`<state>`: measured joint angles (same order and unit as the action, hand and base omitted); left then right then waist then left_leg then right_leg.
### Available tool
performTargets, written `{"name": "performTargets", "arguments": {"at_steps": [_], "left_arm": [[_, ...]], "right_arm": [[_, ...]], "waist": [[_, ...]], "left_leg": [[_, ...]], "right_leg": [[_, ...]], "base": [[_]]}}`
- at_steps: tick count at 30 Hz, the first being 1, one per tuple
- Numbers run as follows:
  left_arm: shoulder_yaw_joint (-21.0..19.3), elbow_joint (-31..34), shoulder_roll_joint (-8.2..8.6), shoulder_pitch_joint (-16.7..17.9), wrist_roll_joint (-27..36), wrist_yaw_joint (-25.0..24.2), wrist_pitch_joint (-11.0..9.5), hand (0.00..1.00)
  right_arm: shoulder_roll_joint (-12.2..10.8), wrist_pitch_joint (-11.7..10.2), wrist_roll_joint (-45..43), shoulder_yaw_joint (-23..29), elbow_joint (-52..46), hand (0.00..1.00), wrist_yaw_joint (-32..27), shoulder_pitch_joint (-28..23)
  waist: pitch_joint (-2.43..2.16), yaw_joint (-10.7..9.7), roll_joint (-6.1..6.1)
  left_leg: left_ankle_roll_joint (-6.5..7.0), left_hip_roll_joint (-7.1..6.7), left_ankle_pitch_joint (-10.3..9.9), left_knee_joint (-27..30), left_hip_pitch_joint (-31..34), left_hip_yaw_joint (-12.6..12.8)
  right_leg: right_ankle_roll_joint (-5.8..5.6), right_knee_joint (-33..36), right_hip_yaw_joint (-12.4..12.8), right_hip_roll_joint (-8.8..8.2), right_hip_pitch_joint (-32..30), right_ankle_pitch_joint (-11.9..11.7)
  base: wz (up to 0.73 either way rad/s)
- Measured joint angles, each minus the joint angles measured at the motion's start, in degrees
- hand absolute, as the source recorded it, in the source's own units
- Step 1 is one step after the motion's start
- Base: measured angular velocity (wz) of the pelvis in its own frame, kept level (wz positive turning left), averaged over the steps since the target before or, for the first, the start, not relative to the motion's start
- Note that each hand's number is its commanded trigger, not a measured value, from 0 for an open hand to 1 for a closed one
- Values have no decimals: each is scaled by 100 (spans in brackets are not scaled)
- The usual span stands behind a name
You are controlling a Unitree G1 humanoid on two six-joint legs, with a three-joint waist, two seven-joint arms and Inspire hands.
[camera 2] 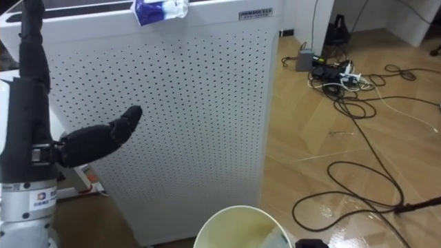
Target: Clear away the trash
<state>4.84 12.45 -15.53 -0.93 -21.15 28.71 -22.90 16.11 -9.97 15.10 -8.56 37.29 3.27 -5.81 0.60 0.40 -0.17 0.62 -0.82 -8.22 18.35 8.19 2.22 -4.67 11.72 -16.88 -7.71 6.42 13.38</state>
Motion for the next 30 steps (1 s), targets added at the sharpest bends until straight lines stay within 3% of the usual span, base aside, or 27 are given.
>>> {"name": "performTargets", "arguments": {"at_steps": [12,17,23,27,30], "left_arm": [[-15,0,-181,-21,-595,108,12,0],[77,-2,-361,-503,-591,105,75,0],[95,-60,-525,-1047,-604,104,293,0],[95,-140,-863,-1538,-589,-68,540,0],[95,-138,-922,-1787,-590,-172,582,0]], "right_arm": [[-20,55,-3,8,3,100,123,-8],[-7,91,-167,9,3,100,74,-5],[11,174,-204,13,-18,100,61,23],[155,367,-225,12,-248,100,70,22],[254,383,-225,15,-323,100,70,21]], "waist": [[-8,-18,-3],[-21,-29,57],[-27,-133,281],[27,-170,407],[31,-187,407]], "left_leg": [[-12,0,5,-70,-140,14],[-12,4,7,-35,-96,3],[-4,4,13,-64,-98,54],[0,19,15,-70,-97,163],[5,29,16,-83,-97,248]], "right_leg": [[23,-8,45,0,93,-15],[29,-17,32,8,86,-37],[26,-15,56,-8,87,-40],[25,-13,105,-21,65,-40],[24,-12,124,-31,51,-39]], "base": [[-1],[0],[0],[-5],[-3]]}}
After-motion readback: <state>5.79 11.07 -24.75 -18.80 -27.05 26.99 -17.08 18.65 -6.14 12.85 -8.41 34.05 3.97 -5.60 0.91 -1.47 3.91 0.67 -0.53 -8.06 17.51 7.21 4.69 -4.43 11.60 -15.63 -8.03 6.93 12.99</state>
